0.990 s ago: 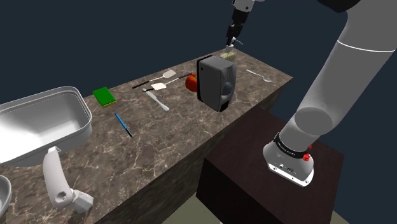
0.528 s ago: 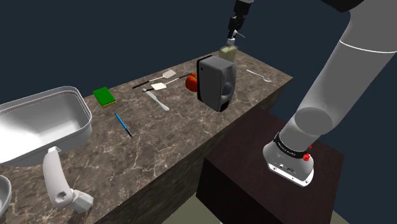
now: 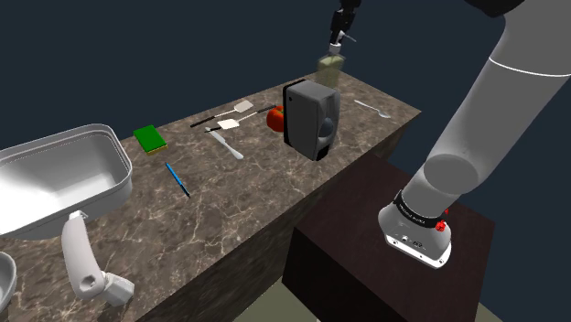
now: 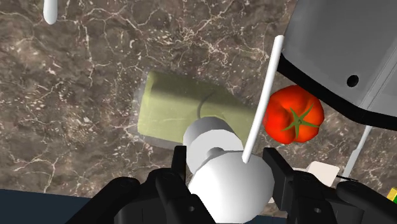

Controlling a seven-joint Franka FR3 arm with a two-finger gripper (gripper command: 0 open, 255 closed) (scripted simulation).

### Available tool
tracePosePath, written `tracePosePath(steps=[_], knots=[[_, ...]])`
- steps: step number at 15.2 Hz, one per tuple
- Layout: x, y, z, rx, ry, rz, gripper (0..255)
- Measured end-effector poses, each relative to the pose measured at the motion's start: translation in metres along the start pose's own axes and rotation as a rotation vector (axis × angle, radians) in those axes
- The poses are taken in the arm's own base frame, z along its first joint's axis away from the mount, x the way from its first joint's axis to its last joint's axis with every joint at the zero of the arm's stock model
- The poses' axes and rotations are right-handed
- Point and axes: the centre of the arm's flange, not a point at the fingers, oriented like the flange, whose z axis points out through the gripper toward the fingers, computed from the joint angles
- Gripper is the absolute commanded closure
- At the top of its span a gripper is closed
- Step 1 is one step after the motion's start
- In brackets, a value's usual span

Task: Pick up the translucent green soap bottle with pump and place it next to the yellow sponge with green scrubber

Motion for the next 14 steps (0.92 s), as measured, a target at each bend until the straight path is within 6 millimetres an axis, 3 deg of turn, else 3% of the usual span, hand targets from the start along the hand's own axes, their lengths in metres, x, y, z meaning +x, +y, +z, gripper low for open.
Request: tracePosePath(steps=[14], knots=[[0.005,-0.011,-0.073,0.0,0.0,0.0,255]])
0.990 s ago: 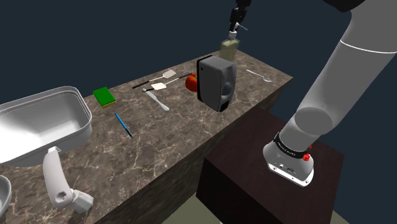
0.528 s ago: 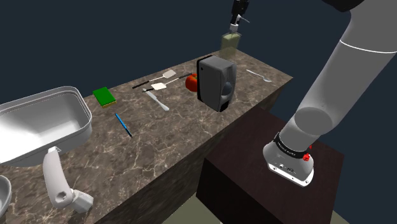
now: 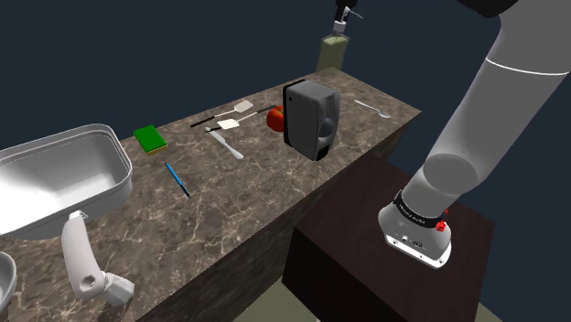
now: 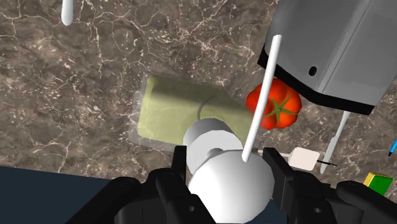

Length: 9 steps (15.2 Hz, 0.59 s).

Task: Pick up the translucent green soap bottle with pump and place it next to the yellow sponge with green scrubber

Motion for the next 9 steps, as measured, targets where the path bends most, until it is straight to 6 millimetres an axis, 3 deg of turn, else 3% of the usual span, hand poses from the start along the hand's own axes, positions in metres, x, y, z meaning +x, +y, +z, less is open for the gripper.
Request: tracePosePath(steps=[9], knots=[[0.002,-0.007,-0.046,0.0,0.0,0.0,255]])
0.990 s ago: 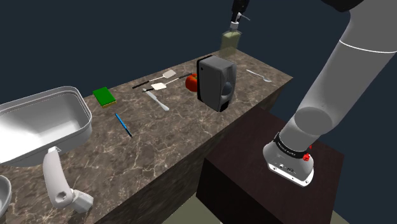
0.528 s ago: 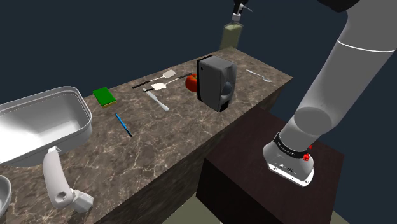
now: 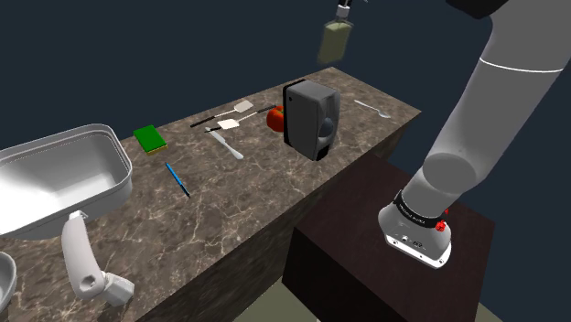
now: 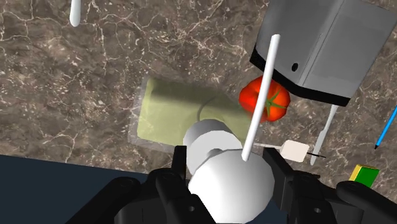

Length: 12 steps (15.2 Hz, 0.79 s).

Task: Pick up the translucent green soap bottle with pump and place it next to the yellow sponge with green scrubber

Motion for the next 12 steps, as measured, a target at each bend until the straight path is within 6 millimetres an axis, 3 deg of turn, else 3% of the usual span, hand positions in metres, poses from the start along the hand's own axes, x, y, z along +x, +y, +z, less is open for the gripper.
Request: tracePosePath(steps=[12], knots=[[0.006,-0.008,-0.063,0.0,0.001,0.001,255]])
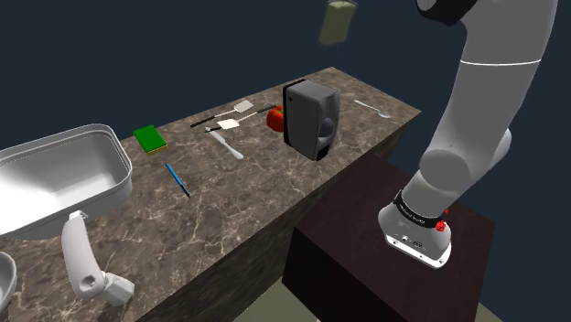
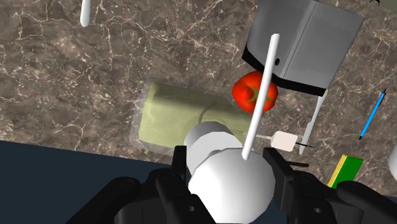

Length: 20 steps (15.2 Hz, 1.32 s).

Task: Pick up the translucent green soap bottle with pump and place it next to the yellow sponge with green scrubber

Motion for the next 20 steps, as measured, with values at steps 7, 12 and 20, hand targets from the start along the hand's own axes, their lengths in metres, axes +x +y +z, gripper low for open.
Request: tracePosePath(steps=[7,12,20], knots=[[0.015,-0.058,0.021,0.001,-0.001,-0.002,255],[0.03,-0.117,0.049,0.001,-0.002,-0.002,255],[0.05,-0.209,0.095,0.0,-0.002,-0.003,255]])
